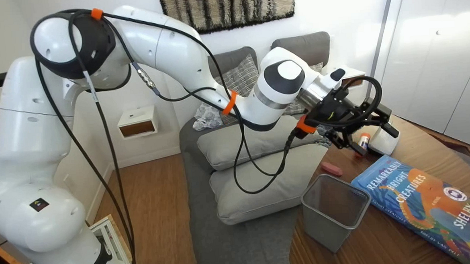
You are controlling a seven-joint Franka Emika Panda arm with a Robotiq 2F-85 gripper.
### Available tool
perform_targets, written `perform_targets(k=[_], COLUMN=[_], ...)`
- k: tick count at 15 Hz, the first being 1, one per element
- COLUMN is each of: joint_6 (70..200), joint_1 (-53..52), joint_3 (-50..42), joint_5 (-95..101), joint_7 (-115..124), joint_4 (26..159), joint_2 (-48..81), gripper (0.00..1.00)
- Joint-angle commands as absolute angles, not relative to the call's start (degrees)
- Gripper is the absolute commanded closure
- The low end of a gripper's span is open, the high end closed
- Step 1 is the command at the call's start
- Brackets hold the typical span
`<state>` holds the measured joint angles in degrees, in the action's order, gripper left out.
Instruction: Remove the book from the pillow and put it on the table
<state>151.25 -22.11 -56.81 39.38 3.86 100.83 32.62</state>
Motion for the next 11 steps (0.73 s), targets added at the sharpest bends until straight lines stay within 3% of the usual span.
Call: perform_targets(k=[1, 4, 5, 10, 11], joint_6=[147.91, 151.98, 155.94, 166.28, 163.1], joint_1=[-17.31, -15.33, -20.5, -30.92, -27.02], joint_3=[-48.79, -44.04, -49.0, -56.55, -53.58], joint_5=[40.2, 43.64, 43.94, 64.78, 57.81], joint_7=[4.59, 7.34, 8.11, 23.94, 18.38], joint_4=[100.09, 102.13, 103.66, 103.83, 101.96], joint_2=[23.81, 17.88, 17.39, 12.77, 15.57], gripper=[0.0, 0.0, 0.0, 0.0, 0.0])
